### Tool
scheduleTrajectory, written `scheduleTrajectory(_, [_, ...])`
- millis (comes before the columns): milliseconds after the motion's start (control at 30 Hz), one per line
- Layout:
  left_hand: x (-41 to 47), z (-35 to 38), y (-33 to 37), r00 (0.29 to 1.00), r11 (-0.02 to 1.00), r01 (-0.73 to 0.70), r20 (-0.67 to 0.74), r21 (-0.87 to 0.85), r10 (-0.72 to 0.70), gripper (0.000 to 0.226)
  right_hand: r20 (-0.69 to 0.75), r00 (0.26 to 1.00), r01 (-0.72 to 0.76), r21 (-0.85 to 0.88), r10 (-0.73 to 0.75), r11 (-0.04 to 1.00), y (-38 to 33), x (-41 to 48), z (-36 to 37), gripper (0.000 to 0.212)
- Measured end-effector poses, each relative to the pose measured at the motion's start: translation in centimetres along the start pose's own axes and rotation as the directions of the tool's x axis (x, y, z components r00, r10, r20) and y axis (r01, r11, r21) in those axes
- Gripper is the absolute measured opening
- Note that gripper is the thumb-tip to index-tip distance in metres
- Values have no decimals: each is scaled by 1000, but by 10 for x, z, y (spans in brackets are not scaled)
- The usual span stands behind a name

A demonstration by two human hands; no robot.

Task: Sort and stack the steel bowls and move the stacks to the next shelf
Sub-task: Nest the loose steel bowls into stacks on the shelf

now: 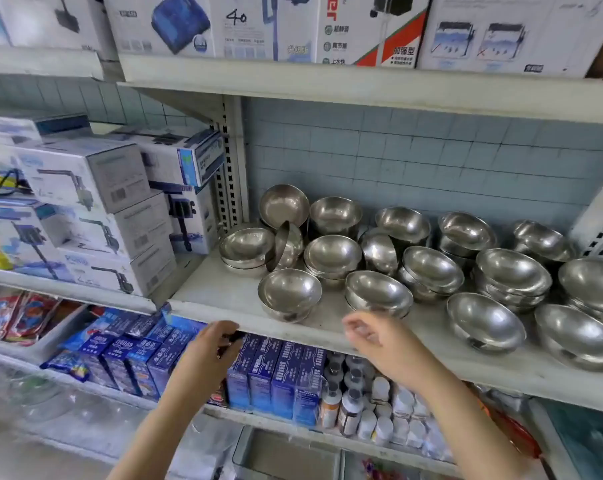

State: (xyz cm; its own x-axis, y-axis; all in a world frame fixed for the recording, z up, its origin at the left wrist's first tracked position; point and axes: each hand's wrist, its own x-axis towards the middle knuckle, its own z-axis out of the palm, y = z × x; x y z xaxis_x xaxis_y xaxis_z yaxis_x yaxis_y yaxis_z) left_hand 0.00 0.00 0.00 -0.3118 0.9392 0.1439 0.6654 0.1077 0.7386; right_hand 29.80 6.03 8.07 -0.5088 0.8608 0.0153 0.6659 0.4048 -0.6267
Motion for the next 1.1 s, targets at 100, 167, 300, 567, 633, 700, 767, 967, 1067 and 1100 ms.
scheduleTrajectory(100, [37, -11, 19, 997, 995, -75, -29, -67, 73, 47, -108, 990, 92, -37, -96, 995, -24, 44, -4, 31])
scheduleTrajectory(167, [55, -12, 31, 994, 990, -90, 48, -107, 96, 72, -169, 978, 106, -94, -121, 990, -35, 68, -4, 34])
scheduleTrajectory(300, [80, 1, 29, 959, 989, -65, 265, -136, 100, 113, -220, 974, 33, -123, -60, 992, -36, 98, 11, 39])
scheduleTrajectory(567, [119, 3, 0, 880, 911, -166, 361, -377, 309, 94, -241, 970, -34, -42, 23, 999, -55, 167, 17, 73])
scheduleTrajectory(633, [128, -1, -5, 863, 898, -169, 379, -406, 334, 89, -176, 983, -63, -64, 51, 996, -59, 183, 14, 85])
scheduleTrajectory(700, [136, -3, -10, 846, 888, -170, 398, -428, 354, 86, -115, 990, -92, -108, 80, 990, -60, 197, 12, 93])
scheduleTrajectory(767, [141, -6, -17, 835, 877, -162, 411, -453, 367, 85, -87, 991, -114, -139, 103, 984, -59, 205, 11, 95])
scheduleTrajectory(967, [143, -9, -30, 846, 870, -153, 392, -469, 360, 81, -41, 988, -154, -105, 150, 982, -53, 217, 10, 107])
scheduleTrajectory(1067, [139, -9, -31, 858, 871, -164, 369, -462, 358, 81, -68, 989, -140, -119, 132, 983, -52, 221, 13, 106])
scheduleTrajectory(1100, [138, -9, -31, 859, 872, -169, 364, -460, 359, 81, -91, 988, -135, -124, 124, 983, -53, 222, 14, 104])
